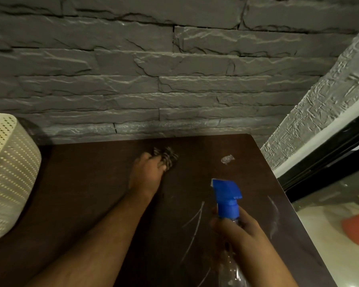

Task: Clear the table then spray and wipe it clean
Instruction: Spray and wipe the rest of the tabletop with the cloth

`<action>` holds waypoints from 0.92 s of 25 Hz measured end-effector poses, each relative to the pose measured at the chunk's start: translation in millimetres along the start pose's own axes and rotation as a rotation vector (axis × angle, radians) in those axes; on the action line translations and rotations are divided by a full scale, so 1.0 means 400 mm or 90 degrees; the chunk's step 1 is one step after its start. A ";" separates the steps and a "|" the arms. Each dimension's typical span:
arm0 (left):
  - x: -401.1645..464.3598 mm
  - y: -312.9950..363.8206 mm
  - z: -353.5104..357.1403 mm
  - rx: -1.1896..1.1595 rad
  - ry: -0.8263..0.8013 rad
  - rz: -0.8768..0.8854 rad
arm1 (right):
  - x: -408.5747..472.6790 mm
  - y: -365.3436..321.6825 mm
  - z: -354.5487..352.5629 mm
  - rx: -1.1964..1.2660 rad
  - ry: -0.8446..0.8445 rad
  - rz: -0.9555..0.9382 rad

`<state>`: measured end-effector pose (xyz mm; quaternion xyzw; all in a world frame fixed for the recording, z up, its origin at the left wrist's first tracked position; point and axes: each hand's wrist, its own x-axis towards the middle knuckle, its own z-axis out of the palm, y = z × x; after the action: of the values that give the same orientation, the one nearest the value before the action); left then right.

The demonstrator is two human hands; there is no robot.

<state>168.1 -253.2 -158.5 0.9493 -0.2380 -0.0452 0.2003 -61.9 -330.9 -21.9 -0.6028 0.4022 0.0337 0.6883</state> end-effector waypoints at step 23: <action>-0.165 0.134 0.055 -0.081 -0.118 0.176 | -0.066 0.042 -0.017 0.019 0.003 -0.019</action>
<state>82.6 -273.1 -157.5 0.8845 -0.3807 -0.1198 0.2416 -91.9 -320.8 -19.4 -0.5982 0.3954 0.0160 0.6968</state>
